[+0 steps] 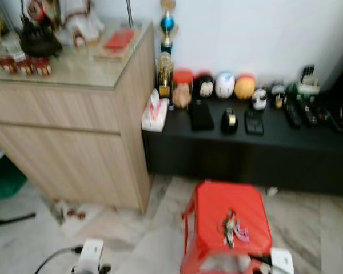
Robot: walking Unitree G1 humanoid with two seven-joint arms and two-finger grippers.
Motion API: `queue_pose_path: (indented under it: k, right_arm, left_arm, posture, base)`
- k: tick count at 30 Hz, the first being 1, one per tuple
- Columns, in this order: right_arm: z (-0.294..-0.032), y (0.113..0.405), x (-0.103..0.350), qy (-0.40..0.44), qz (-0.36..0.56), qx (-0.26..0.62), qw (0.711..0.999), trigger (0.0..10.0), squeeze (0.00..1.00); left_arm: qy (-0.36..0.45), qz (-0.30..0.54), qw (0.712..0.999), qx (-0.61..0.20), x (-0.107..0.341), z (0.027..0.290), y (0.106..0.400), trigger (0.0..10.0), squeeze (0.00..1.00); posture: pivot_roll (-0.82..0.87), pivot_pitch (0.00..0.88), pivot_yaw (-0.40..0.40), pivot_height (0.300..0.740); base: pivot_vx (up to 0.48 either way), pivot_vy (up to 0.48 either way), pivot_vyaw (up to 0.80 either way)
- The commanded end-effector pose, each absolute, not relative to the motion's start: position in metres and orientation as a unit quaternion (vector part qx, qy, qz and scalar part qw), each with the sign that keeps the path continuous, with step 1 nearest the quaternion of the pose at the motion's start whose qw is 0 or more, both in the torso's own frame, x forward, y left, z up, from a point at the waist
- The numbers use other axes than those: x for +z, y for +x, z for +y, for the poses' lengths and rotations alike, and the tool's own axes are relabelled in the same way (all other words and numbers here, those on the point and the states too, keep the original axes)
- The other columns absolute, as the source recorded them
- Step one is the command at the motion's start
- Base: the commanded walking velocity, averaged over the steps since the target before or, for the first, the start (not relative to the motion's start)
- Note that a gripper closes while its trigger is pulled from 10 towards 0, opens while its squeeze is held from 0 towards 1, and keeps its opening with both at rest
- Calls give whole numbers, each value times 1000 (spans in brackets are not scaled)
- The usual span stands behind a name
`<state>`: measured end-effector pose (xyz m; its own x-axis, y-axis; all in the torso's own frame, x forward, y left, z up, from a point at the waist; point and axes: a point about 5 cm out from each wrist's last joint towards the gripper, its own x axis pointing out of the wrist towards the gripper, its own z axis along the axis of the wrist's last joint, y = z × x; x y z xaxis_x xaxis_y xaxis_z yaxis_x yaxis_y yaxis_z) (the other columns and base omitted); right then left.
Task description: Hang keys on a hook
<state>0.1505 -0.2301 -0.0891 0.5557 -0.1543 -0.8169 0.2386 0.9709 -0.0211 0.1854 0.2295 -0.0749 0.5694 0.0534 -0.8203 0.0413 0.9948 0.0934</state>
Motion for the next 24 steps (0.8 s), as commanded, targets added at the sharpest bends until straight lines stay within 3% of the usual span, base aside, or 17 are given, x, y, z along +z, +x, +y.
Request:
queue_pose_path:
  k: [1, 3, 6, 19, 20, 24]
  right_arm:
    - [-230, 153, -88, 55, 443, -116, 887, 10000, 0]
    - [-229, 153, -87, 61, 430, -117, 893, 10000, 0]
    - [-203, 193, -74, 58, 387, -98, 915, 10000, 0]
    - [-204, 204, -63, 44, 332, -87, 938, 10000, 0]
    - [-204, 205, -62, 42, 327, -84, 940, 10000, 0]
    - [-203, 207, -61, 43, 320, -86, 942, 10000, 0]
  left_arm:
    - [52, 472, 880, 6, -78, 230, 179, 10000, 0]
    - [49, 466, 883, 12, -78, 231, 179, 10000, 0]
    - [23, 453, 890, 36, -78, 231, 177, 10000, 0]
    - [15, 358, 932, 59, -68, 229, 184, 10000, 0]
    - [23, 277, 960, 33, -53, 217, 202, 10000, 0]
    - [5, 222, 974, 33, -42, 211, 214, 10000, 0]
  posture:
    - [-84, 23, -17, 740]
    - [-88, 25, -18, 740]
    - [-90, 21, -18, 740]
    - [-78, 31, -33, 740]
    - [-78, 28, -35, 740]
    - [-87, 28, -41, 740]
  base:
    - [0, 0, 0]
    - [0, 0, 0]
    - [0, 0, 0]
    - [0, 0, 0]
    - [0, 0, 0]
    - [0, 0, 0]
